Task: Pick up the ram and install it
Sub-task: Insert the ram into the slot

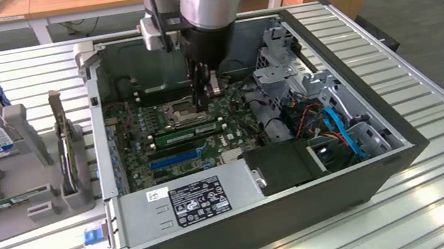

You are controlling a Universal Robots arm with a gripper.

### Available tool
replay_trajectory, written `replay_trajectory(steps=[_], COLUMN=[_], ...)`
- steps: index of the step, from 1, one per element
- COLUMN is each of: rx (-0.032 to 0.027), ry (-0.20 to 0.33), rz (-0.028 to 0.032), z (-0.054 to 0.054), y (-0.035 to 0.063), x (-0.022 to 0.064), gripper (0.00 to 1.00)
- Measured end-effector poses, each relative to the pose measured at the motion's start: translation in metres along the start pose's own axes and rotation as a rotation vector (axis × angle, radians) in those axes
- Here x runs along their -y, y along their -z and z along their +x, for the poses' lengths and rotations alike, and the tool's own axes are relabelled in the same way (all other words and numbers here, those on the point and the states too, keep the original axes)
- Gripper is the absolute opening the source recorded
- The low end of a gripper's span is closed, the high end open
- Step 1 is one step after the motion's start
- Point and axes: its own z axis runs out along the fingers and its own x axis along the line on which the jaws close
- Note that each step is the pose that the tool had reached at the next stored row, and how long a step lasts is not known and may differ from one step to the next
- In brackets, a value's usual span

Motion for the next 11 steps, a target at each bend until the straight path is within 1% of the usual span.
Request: replay_trajectory(steps=[6,11], rx=[-0.0001,0.0000], ry=[0.000,0.000], rz=[0.0000,0.0000], z=[-0.001,-0.002], y=[0.0211,0.0354], x=[-0.0012,-0.0021], gripper=[0.25,0.25])
